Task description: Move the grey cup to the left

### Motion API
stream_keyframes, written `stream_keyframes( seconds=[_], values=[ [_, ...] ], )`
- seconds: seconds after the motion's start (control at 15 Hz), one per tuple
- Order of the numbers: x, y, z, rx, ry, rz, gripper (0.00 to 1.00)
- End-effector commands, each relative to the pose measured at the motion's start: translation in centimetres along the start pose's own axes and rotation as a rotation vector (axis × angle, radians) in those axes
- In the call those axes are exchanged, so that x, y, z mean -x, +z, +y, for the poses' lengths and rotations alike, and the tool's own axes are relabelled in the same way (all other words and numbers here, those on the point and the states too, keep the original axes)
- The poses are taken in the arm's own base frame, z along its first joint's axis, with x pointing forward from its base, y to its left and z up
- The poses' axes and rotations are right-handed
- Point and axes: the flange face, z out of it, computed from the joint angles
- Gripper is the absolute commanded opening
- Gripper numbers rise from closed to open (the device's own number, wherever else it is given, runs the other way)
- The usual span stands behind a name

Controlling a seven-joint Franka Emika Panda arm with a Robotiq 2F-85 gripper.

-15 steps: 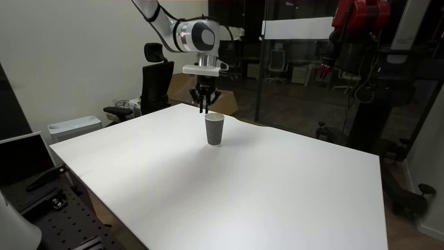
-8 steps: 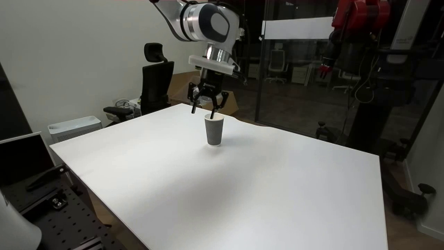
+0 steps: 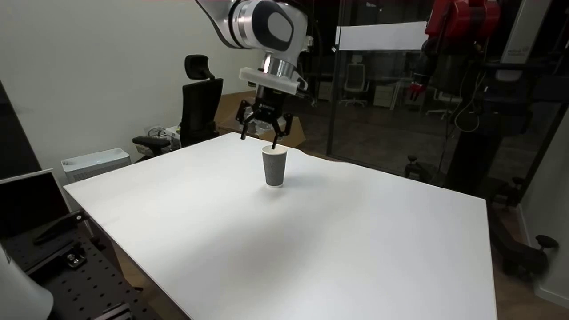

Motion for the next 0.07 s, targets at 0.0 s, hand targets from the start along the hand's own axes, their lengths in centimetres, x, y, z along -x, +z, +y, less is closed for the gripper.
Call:
stream_keyframes(
  seconds=[0.0],
  values=[
    [-0.01, -0.03, 0.0, -0.001, 0.0, -0.001, 0.96]
  ],
)
